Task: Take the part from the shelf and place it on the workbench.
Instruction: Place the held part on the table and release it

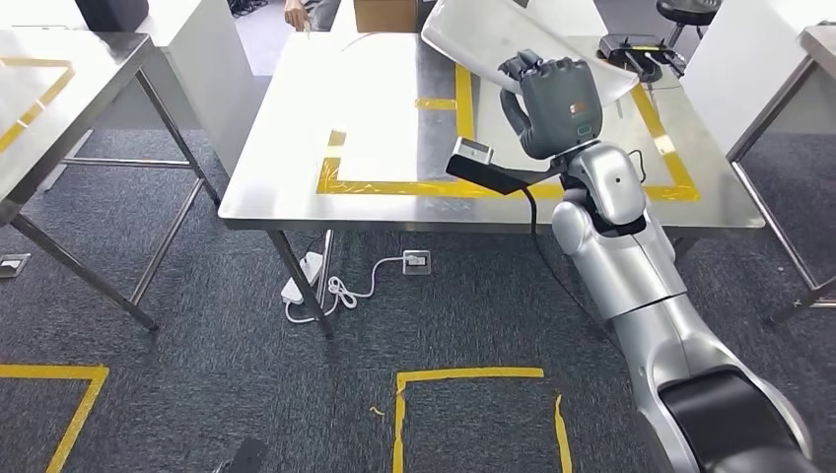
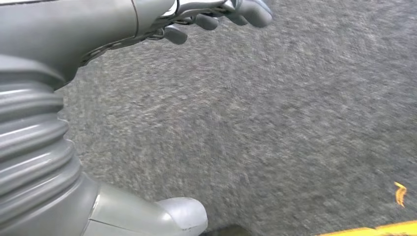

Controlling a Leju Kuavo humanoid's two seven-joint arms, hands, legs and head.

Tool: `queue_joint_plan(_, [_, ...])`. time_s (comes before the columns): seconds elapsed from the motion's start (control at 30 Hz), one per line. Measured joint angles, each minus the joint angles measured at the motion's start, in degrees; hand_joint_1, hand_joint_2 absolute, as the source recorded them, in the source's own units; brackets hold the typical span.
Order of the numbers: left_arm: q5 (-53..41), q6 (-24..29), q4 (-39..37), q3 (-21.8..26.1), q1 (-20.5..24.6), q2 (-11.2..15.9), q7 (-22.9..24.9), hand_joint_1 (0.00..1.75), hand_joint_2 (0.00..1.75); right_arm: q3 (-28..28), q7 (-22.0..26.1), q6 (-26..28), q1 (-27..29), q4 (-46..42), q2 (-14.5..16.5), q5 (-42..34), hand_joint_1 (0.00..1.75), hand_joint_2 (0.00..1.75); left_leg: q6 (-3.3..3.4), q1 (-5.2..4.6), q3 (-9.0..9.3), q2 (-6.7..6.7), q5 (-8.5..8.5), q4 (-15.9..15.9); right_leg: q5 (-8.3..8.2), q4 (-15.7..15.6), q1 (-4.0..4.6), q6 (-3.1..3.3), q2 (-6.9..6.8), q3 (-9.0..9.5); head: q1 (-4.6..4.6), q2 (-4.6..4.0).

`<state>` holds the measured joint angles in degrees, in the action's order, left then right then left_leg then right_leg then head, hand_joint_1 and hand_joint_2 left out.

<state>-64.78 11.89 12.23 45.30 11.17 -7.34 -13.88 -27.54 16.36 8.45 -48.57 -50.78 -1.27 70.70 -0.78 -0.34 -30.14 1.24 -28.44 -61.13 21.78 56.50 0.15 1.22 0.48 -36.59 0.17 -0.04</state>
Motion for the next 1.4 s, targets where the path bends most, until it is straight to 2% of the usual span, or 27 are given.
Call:
queue_joint_plan(0.07, [-0.02,0.00,0.02,-0.03,0.25,-0.09,-0.04,0.00,1.75,-0.01,-0.08,0.10,-0.44,0.00,0.09,0.10,1.75,1.75,-0.54,0.13,-4.29,-0.47,0.01,-6.66,0.87,-0.17,-0.12,0.60,0.03,1.34,-0.15,0.00])
queue_joint_plan(0.1, [-0.03,0.00,0.01,-0.04,0.29,-0.12,-0.03,0.00,1.75,-0.02,-0.10,0.10,-0.47,0.01,0.09,0.13,1.75,1.75,-0.81,0.22,-6.92,-0.61,-1.24,-10.15,1.43,-0.18,-0.12,0.74,0.02,1.89,-0.23,0.00])
queue_joint_plan(0.13, [-0.03,0.00,-0.01,-0.05,0.28,-0.12,-0.02,0.00,1.75,-0.02,-0.10,0.10,-0.43,0.03,0.09,0.15,1.75,1.75,-1.00,0.30,-9.26,-0.67,-3.23,-12.66,2.01,-0.17,-0.11,0.75,0.05,2.48,-0.21,0.00])
queue_joint_plan(0.17, [-0.03,0.00,-0.02,-0.05,0.23,-0.11,-0.01,0.00,1.75,-0.02,-0.09,0.09,-0.35,0.07,0.09,0.16,1.75,1.75,-1.11,0.33,-10.91,-0.70,-5.16,-13.70,2.61,-0.17,-0.11,0.73,0.08,3.18,-0.23,0.00])
queue_joint_plan(0.2, [-0.03,0.00,-0.03,-0.06,0.19,-0.09,0.01,0.00,1.75,-0.03,-0.09,0.09,-0.31,0.10,0.09,0.15,1.75,1.75,-1.09,0.33,-11.77,-0.72,-6.17,-13.24,3.24,-0.17,-0.11,0.67,0.11,3.94,-0.23,0.00])
queue_joint_plan(0.23, [-0.03,0.00,-0.03,-0.06,0.17,-0.06,0.01,0.00,1.75,-0.03,-0.09,0.09,-0.31,0.14,0.10,0.15,1.75,1.75,-1.00,0.33,-11.73,-0.74,-5.57,-11.05,3.90,-0.16,-0.11,0.57,0.13,4.80,-0.22,0.00])
queue_joint_plan(0.33, [-0.03,-0.01,-0.03,-0.06,0.17,0.01,0.02,0.00,1.75,-0.04,-0.09,0.13,-0.48,0.19,0.14,0.19,1.75,1.75,-0.31,0.25,-9.09,-0.90,2.27,-0.07,5.91,0.02,0.03,0.03,0.18,7.12,-0.22,0.00])
queue_joint_plan(0.37, [-0.03,-0.02,-0.03,-0.06,0.19,0.01,0.00,0.00,1.75,-0.04,-0.15,0.20,-0.60,0.20,0.16,0.29,1.75,1.75,0.00,0.19,-8.37,-0.95,3.80,2.14,6.56,0.06,0.14,-0.28,0.23,7.44,-0.19,0.00])
queue_joint_plan(0.43, [-0.03,-0.05,-0.03,-0.06,0.20,-0.01,-0.07,0.00,1.75,-0.05,-0.37,0.66,-0.79,0.20,0.17,0.59,1.75,1.75,0.64,0.26,-7.63,-0.90,4.14,3.40,6.97,0.70,0.36,-0.95,0.36,7.87,-0.10,0.00])
queue_joint_plan(0.5, [-0.03,-0.07,-0.03,-0.06,0.16,-0.10,-0.17,0.00,1.75,-0.07,-0.60,1.25,-0.77,0.18,0.16,0.94,1.75,1.75,1.35,0.53,-6.65,-0.93,5.33,3.62,7.47,2.30,0.39,-1.55,0.28,7.99,0.02,0.00])
queue_joint_plan(0.57, [-0.02,-0.07,-0.03,-0.07,0.17,-0.11,-0.26,0.00,1.75,-0.15,-0.71,1.59,-0.65,0.17,0.16,1.31,1.75,1.75,1.94,0.59,-5.92,-1.05,5.78,3.32,9.46,6.82,0.17,-2.16,0.11,5.68,0.19,0.00])
queue_joint_plan(0.63, [-0.01,-0.07,-0.02,-0.08,0.14,-0.02,-0.35,0.00,1.75,-0.22,-0.92,1.72,-0.30,0.16,0.15,1.70,1.75,1.75,2.23,0.51,-5.66,-1.00,5.18,3.11,12.28,13.47,-0.07,-2.64,0.01,1.04,0.31,0.00])
queue_joint_plan(0.67, [-0.01,-0.07,-0.03,-0.08,0.04,0.00,-0.39,0.00,1.75,-0.24,-1.10,1.72,-0.01,0.16,0.13,1.89,1.75,1.75,2.25,0.48,-5.51,-0.95,4.85,3.06,13.36,15.72,-0.12,-2.75,-0.01,-1.11,0.32,0.00])
queue_joint_plan(0.7, [-0.02,-0.08,-0.03,-0.08,-0.07,-0.01,-0.41,0.00,1.75,-0.25,-1.26,1.70,0.28,0.16,0.12,2.07,1.75,1.75,2.23,0.47,-5.27,-0.90,4.46,2.98,13.61,16.32,-0.14,-2.73,-0.02,-2.51,0.33,0.00])
queue_joint_plan(0.73, [-0.02,-0.11,-0.04,-0.07,-0.16,-0.01,-0.43,0.00,1.75,-0.27,-1.38,1.67,0.49,0.16,0.11,2.17,1.75,1.75,2.18,0.46,-4.92,-0.85,4.00,2.86,12.62,14.98,-0.14,-2.62,-0.03,-2.96,0.33,0.00])
queue_joint_plan(0.83, [0.00,-0.27,-0.04,-0.08,-0.24,-0.02,-0.51,0.00,1.75,-0.29,-1.36,1.69,0.62,0.17,-0.08,2.34,1.75,1.75,1.77,0.37,-3.64,-0.73,2.56,2.58,4.91,4.73,0.10,-1.84,-0.20,-0.62,0.31,0.00])
queue_joint_plan(0.87, [0.06,-0.31,-0.03,-0.08,-0.25,-0.01,-0.58,0.00,1.75,-0.31,-1.17,1.73,0.63,0.17,-0.22,2.34,1.75,1.75,1.48,0.34,-3.35,-0.67,2.16,2.59,3.47,2.53,0.27,-1.52,-0.26,0.10,0.33,0.00])
queue_joint_plan(0.9, [0.17,-0.33,-0.03,-0.07,-0.31,-0.01,-0.67,0.00,1.75,-0.33,-0.87,1.79,0.63,0.18,-0.40,2.27,1.75,1.75,1.11,0.33,-3.07,-0.63,2.00,2.44,2.82,1.41,0.45,-1.15,-0.26,0.53,0.35,0.00])
queue_joint_plan(1.0, [0.58,-0.36,-0.02,-0.06,-0.65,0.07,-0.98,0.00,1.75,-0.35,0.27,1.87,0.29,0.22,-0.93,1.57,1.75,1.75,-0.01,0.30,-2.79,-0.64,1.93,1.09,3.08,0.85,0.33,-0.04,-0.11,2.03,0.41,0.00])
queue_joint_plan(1.03, [0.67,-0.36,-0.02,-0.06,-0.73,0.11,-1.09,0.00,1.75,-0.35,0.67,1.94,-0.02,0.28,-1.08,1.20,1.75,1.75,-0.29,0.31,-3.48,-0.69,1.75,-0.30,3.26,0.76,0.18,0.31,-0.10,2.63,0.32,0.00])
queue_joint_plan(1.07, [0.75,-0.36,-0.02,-0.06,-0.76,0.14,-1.15,0.00,1.75,-0.35,1.11,2.06,-0.38,0.40,-1.20,0.82,1.75,1.75,-0.57,0.37,-4.94,-0.75,1.21,-2.72,3.54,0.69,0.05,0.59,-0.07,3.20,0.26,0.00])
queue_joint_plan(1.17, [1.14,-0.36,-0.04,-0.06,-1.15,0.16,-1.21,0.00,1.75,-0.38,1.86,2.45,-0.75,1.06,-1.57,-0.01,1.75,1.75,-1.12,0.60,-11.68,-0.87,-2.18,-12.14,4.99,0.69,0.00,0.97,-0.05,4.61,0.15,0.00])
queue_joint_plan(1.2, [1.28,-0.36,-0.04,-0.06,-1.36,0.20,-1.19,0.00,1.75,-0.40,1.87,2.55,-0.63,1.31,-1.68,-0.13,1.75,1.75,-1.16,0.63,-13.20,-0.88,-2.84,-13.34,5.55,0.71,-0.02,0.94,-0.01,5.19,0.15,0.00])
queue_joint_plan(1.23, [1.37,-0.36,-0.04,-0.06,-1.53,0.25,-1.16,0.00,1.75,-0.45,1.84,2.67,-0.52,1.56,-1.76,-0.22,1.75,1.75,-1.17,0.64,-13.75,-0.89,-2.41,-12.59,6.16,0.74,-0.05,0.87,0.04,5.89,0.14,0.00])
queue_joint_plan(1.27, [1.42,-0.36,-0.04,-0.06,-1.65,0.32,-1.13,0.00,1.75,-0.50,1.75,2.78,-0.48,1.76,-1.82,-0.30,1.75,1.75,-1.12,0.65,-13.38,-0.90,-0.83,-10.05,6.81,0.76,-0.09,0.76,0.08,6.68,0.15,0.00])
queue_joint_plan(1.33, [1.46,-0.36,-0.04,-0.06,-1.82,0.42,-1.11,0.00,1.75,-0.72,1.64,2.92,-0.55,2.10,-1.95,-0.44,1.75,1.75,-0.88,0.58,-11.27,-0.95,4.63,-2.15,8.28,0.85,-0.08,0.40,0.08,8.23,0.12,0.00])
queue_joint_plan(1.4, [1.46,-0.40,-0.04,-0.06,-1.91,0.45,-0.98,0.00,1.75,-1.07,1.63,2.90,-0.66,2.40,-2.14,-0.57,1.75,1.75,-0.20,0.38,-9.65,-0.99,7.37,2.40,9.64,0.69,0.04,-0.27,0.13,9.14,0.10,0.00])
